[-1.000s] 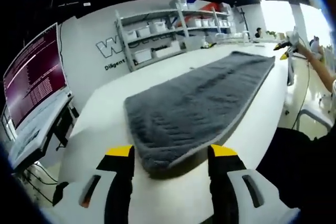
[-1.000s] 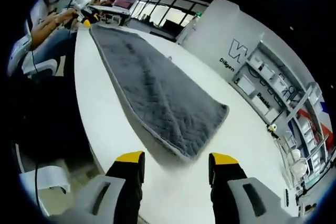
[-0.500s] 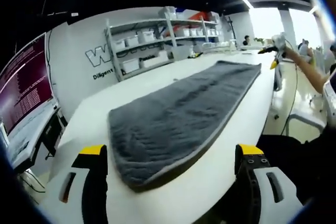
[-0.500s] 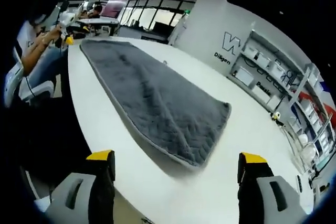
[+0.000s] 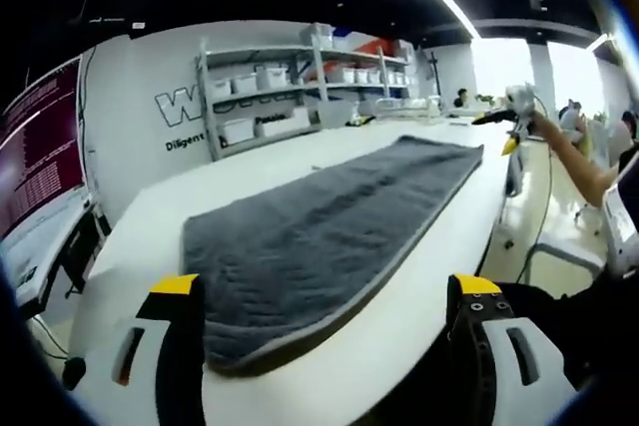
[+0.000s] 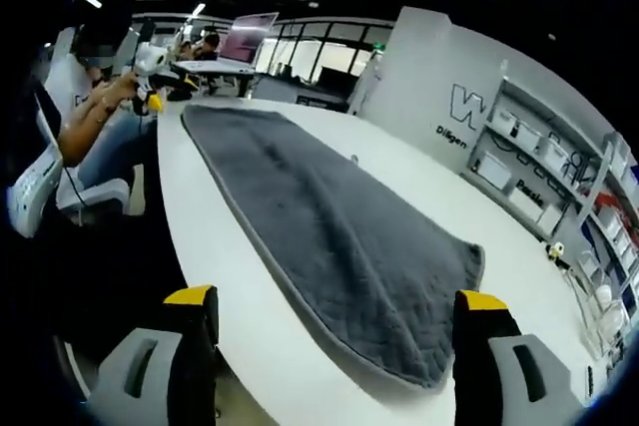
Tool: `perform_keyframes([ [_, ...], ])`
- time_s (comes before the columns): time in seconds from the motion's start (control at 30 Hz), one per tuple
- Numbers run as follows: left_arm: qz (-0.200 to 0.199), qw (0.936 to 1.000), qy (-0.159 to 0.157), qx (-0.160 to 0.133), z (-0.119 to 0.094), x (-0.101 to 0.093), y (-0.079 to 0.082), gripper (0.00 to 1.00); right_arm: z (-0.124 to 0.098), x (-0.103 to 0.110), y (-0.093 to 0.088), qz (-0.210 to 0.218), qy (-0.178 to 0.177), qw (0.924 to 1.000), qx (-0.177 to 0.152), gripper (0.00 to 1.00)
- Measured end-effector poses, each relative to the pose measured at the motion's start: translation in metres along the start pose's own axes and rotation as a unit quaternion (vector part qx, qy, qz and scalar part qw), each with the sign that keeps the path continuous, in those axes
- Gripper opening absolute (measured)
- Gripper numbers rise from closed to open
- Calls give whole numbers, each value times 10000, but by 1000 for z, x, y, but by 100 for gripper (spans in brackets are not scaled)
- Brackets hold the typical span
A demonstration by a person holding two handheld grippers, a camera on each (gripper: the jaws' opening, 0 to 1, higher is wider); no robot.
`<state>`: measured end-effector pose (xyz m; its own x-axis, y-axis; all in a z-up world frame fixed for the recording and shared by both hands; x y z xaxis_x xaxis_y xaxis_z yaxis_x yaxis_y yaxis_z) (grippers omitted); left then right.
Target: Open the folded towel by lifting each exposed corner and separating the folded layers until the towel lies flat within the target outline without major curled edges
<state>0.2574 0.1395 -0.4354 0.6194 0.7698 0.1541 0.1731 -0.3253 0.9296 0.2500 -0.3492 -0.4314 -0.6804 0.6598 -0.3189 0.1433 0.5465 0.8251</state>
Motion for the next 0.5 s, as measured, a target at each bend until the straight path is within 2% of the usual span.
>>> perform_keyframes([
  [0.27, 253, 9994, -226, -44, 16, -20, 12, 98, 32, 42, 41, -332, 497, 9979, -240, 95],
  [0.43, 402, 9987, -325, -19, 27, -28, 18, 97, 54, 56, 60, -511, 722, 9951, -436, 81],
  [0.5, 415, 9984, -373, -43, 31, -30, 20, 97, 63, 65, 65, -589, 940, 9927, -484, 75],
])
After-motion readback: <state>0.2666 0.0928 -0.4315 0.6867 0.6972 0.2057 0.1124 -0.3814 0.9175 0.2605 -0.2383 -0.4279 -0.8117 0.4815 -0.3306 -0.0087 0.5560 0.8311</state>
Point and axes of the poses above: the point that each gripper's makers call its tool centre point, and the gripper's own axes: z roughly forward along the fingers, x roughly to its left, y roughly out of its top, the point moved 1 cm from there along -z, roughly backward along the fingers
